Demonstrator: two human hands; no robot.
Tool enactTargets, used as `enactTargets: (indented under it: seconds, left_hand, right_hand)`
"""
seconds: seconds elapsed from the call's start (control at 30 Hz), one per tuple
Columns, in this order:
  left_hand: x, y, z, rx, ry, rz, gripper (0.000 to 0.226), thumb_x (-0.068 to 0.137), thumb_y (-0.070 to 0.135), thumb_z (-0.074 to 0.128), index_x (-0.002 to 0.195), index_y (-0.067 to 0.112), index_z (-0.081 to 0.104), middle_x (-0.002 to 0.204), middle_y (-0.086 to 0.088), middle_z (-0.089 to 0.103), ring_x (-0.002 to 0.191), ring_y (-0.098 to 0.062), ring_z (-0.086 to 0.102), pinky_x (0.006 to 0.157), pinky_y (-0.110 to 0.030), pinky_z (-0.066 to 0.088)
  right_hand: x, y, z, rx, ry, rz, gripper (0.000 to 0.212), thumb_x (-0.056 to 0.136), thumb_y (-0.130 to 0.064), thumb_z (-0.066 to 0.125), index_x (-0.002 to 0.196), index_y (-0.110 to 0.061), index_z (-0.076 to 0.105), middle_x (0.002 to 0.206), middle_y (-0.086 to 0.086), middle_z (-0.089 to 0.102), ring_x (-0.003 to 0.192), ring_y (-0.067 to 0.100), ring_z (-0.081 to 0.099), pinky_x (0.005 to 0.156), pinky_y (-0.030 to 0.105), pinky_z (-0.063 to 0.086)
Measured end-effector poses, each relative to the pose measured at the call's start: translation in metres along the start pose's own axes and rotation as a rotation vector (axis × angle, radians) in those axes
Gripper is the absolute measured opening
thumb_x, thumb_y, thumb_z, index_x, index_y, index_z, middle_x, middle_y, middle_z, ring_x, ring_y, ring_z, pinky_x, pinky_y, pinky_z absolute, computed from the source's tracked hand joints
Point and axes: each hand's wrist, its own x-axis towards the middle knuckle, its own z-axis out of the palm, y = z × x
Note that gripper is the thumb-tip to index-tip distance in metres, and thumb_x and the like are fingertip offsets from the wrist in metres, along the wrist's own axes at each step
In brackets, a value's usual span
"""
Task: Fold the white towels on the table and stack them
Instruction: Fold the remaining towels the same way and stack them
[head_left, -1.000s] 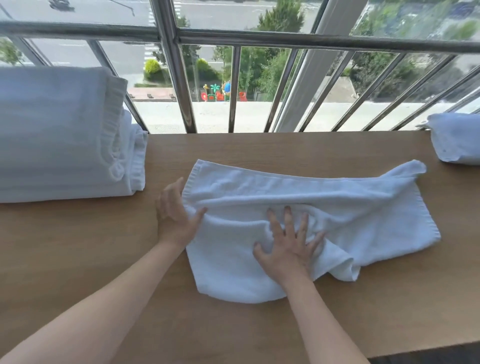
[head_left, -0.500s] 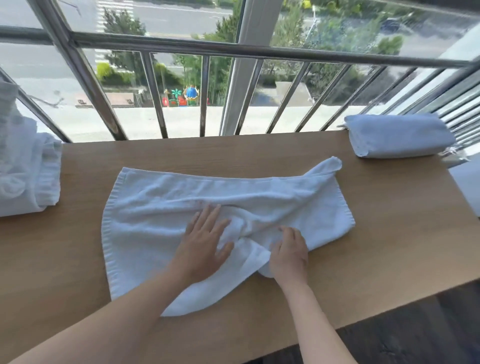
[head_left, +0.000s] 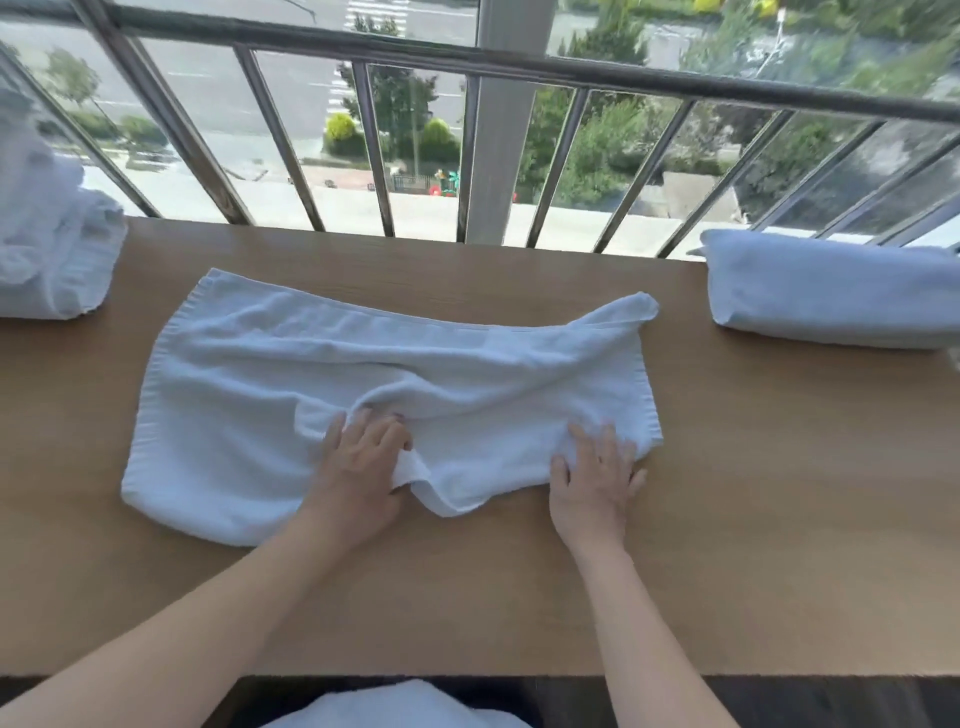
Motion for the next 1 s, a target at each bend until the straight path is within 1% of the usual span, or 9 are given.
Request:
enactTargets:
  seconds: [0.1, 0.2, 0.37, 0.5, 0.6, 0.73, 0.83, 0.9, 1.0]
  left_hand:
    - [-0.01, 0.036, 0.008, 0.031, -0.028, 0.178, 0.063, 0.044, 0.009, 0.091, 0.104, 0.024, 0.075, 0.116, -0.002, 0.071, 0.114, -0.035, 0.065, 0.103, -0.045, 0.043]
    - [-0.012, 0.064, 0.01, 0.044, -0.08, 0.263, 0.052, 0.037, 0.016, 0.093, 0.085, 0.029, 0.076, 0.083, 0.009, 0.07, 0.075, -0.016, 0.069, 0.074, -0.025, 0.045]
    - [-0.033, 0.059, 0.018, -0.336, -0.075, 0.088, 0.023, 0.099, 0.023, 0.059, 0.121, 0.028, 0.061, 0.108, 0.014, 0.065, 0.097, -0.014, 0.061, 0.076, -0.019, 0.038]
    - [-0.055, 0.052, 0.028, -0.624, 0.024, -0.099, 0.011, 0.104, 0.038, 0.045, 0.112, 0.032, 0.048, 0.078, 0.014, 0.061, 0.067, -0.004, 0.057, 0.058, -0.018, 0.039]
    - [-0.069, 0.058, 0.04, -0.755, 0.047, -0.14, 0.018, 0.101, 0.045, 0.038, 0.092, 0.03, 0.043, 0.063, 0.008, 0.043, 0.054, -0.008, 0.042, 0.054, -0.028, 0.03]
    - [-0.073, 0.069, 0.046, -0.594, -0.056, -0.093, 0.02, 0.096, 0.045, 0.06, 0.093, 0.033, 0.045, 0.094, 0.016, 0.056, 0.083, -0.001, 0.049, 0.07, -0.027, 0.036]
    - [-0.065, 0.087, 0.047, -0.345, -0.029, 0.004, 0.031, 0.089, 0.039, 0.072, 0.112, 0.024, 0.058, 0.109, 0.009, 0.058, 0.1, -0.014, 0.054, 0.083, -0.029, 0.04]
    - [-0.061, 0.097, 0.047, -0.31, 0.039, -0.032, 0.023, 0.093, 0.035, 0.067, 0.106, 0.016, 0.062, 0.101, 0.002, 0.061, 0.093, -0.021, 0.056, 0.082, -0.035, 0.043]
    - [-0.063, 0.102, 0.05, -0.479, 0.055, -0.094, 0.015, 0.101, 0.037, 0.05, 0.095, 0.025, 0.058, 0.086, 0.007, 0.057, 0.08, -0.013, 0.053, 0.073, -0.037, 0.043]
  right_hand:
    - [0.008, 0.008, -0.015, 0.155, 0.018, 0.117, 0.062, 0.098, -0.035, 0.055, 0.154, -0.026, 0.03, 0.164, 0.021, -0.001, 0.153, 0.03, -0.001, 0.119, 0.048, 0.012]
    - [0.016, 0.011, -0.03, 0.239, 0.086, 0.218, 0.064, 0.096, -0.031, 0.059, 0.153, -0.024, 0.032, 0.165, 0.018, 0.002, 0.152, 0.032, 0.007, 0.117, 0.049, 0.021]
    - [0.02, 0.027, -0.041, 0.614, 0.103, 0.234, 0.071, 0.095, -0.024, 0.058, 0.156, -0.026, 0.022, 0.159, 0.006, 0.032, 0.143, 0.026, 0.034, 0.114, 0.037, 0.032]
    - [0.003, 0.026, -0.038, 1.004, 0.217, 0.376, 0.071, 0.092, -0.017, 0.066, 0.152, -0.021, 0.029, 0.142, 0.007, 0.05, 0.115, 0.016, 0.058, 0.099, 0.02, 0.045]
    - [-0.017, 0.017, -0.024, 1.3, 0.055, 0.458, 0.053, 0.09, -0.015, 0.07, 0.137, -0.016, 0.046, 0.128, 0.01, 0.062, 0.114, 0.026, 0.063, 0.095, 0.052, 0.055]
    - [-0.038, -0.007, -0.018, 1.571, -0.251, 0.505, 0.037, 0.095, -0.012, 0.065, 0.128, -0.012, 0.048, 0.12, 0.013, 0.064, 0.106, 0.035, 0.067, 0.071, 0.046, 0.061]
    - [-0.04, -0.022, -0.022, 1.655, -0.335, 0.495, 0.028, 0.094, -0.003, 0.061, 0.12, -0.01, 0.053, 0.111, 0.013, 0.063, 0.09, 0.027, 0.064, 0.062, 0.033, 0.056]
    - [-0.037, -0.021, -0.028, 1.739, -0.384, 0.46, 0.034, 0.092, -0.004, 0.061, 0.125, -0.013, 0.059, 0.114, 0.01, 0.064, 0.093, 0.024, 0.064, 0.067, 0.032, 0.054]
    - [-0.032, -0.004, -0.039, 1.905, -0.495, 0.352, 0.03, 0.087, -0.015, 0.068, 0.116, -0.016, 0.07, 0.121, 0.01, 0.068, 0.105, 0.027, 0.068, 0.095, 0.042, 0.052]
